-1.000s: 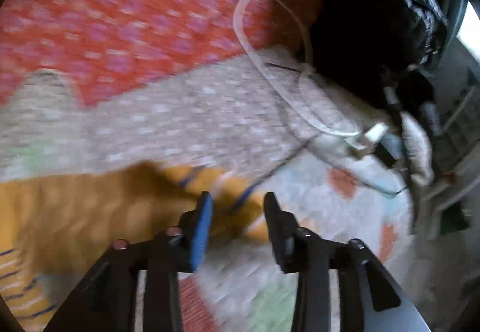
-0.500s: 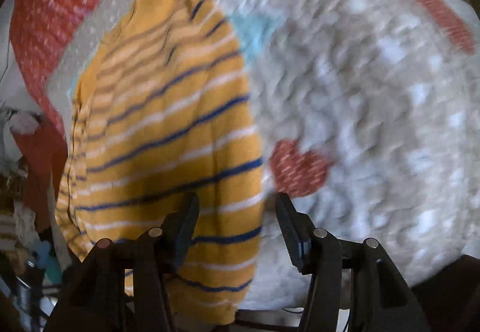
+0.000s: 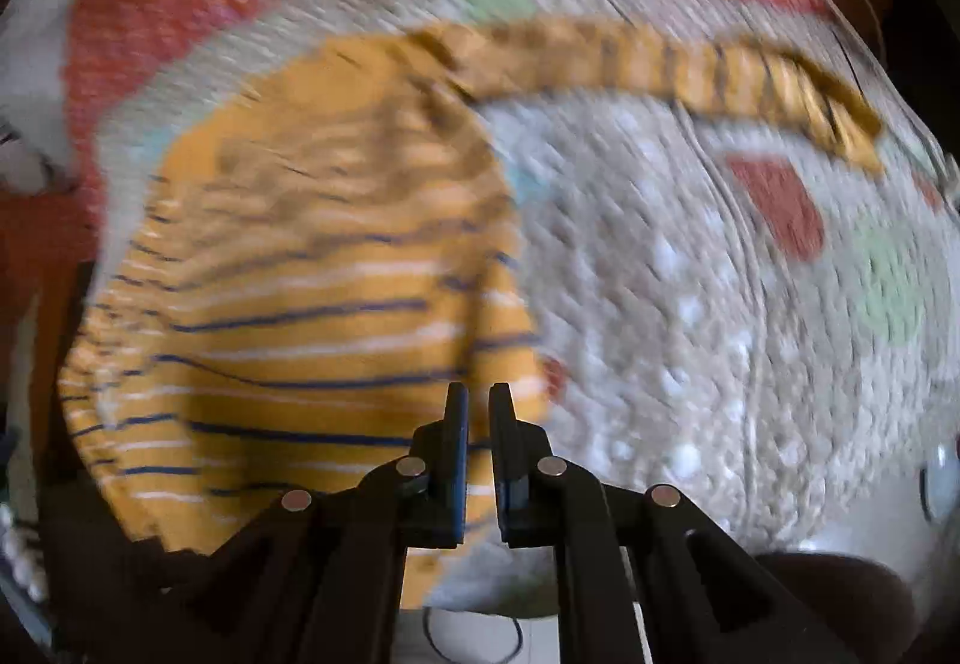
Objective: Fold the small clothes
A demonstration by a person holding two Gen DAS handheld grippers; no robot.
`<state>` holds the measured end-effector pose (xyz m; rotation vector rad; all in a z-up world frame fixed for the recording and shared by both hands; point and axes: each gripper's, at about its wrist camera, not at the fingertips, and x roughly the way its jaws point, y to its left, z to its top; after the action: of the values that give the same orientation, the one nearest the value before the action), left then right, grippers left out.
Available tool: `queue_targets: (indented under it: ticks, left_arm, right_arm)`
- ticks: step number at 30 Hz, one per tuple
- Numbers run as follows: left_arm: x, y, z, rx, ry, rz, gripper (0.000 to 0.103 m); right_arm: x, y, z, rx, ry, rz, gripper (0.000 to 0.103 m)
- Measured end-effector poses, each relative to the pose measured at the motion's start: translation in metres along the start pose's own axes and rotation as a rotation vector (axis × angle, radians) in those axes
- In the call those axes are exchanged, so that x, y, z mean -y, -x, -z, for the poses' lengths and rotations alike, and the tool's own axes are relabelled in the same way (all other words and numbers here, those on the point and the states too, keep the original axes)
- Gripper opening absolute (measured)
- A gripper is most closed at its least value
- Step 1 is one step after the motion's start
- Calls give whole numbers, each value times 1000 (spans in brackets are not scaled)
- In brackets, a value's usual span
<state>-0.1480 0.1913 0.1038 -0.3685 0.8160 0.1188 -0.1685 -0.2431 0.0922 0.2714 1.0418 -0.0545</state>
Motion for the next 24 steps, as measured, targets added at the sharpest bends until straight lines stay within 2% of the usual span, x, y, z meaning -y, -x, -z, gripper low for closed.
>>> queue_targets:
  ticks: [2, 3, 4, 5, 6, 7, 8, 10, 12, 16, 18, 24]
  left_arm:
    - [-11, -2, -4, 7, 26, -7, 96]
    - [-15, -3, -4, 10, 35, -9, 96]
    - [-22, -5, -6, 12, 50, -8, 96]
    - [-26, -8, -7, 10, 61, -9, 96]
    - [-33, -11, -7, 6, 80, -12, 96]
    - [-37, -14, -7, 3, 94, -9, 96]
    - [-43, -17, -7, -2, 112, -3, 96]
    - [-52, -21, -7, -10, 138, 4, 96]
    - [-61, -24, -6, -19, 162, 8, 96]
    - [-81, -22, -10, -50, 228, 45, 96]
    - [-87, -19, -13, -44, 241, 50, 96]
    - [-104, -10, -21, -27, 276, 90, 96]
  right_arm:
    - [-30, 21, -6, 89, 106, -12, 36]
    - [-49, 29, -10, 141, 151, -33, 66]
    - [-61, 32, -11, 177, 171, -60, 83]
    - [-72, 32, -13, 186, 179, -98, 85]
    - [-83, 26, -17, 149, 182, -156, 85]
    - [-97, 12, -21, 60, 183, -216, 82]
    - [-116, -5, -26, -41, 191, -228, 79]
    - [-153, -26, -28, -149, 269, -266, 44]
    - [-201, -40, -20, -205, 384, -320, 43]
    - [-269, -61, 15, -287, 519, -420, 43]
    - [-295, -76, 36, -337, 569, -428, 43]
    - [-341, -113, 82, -465, 636, -433, 43]
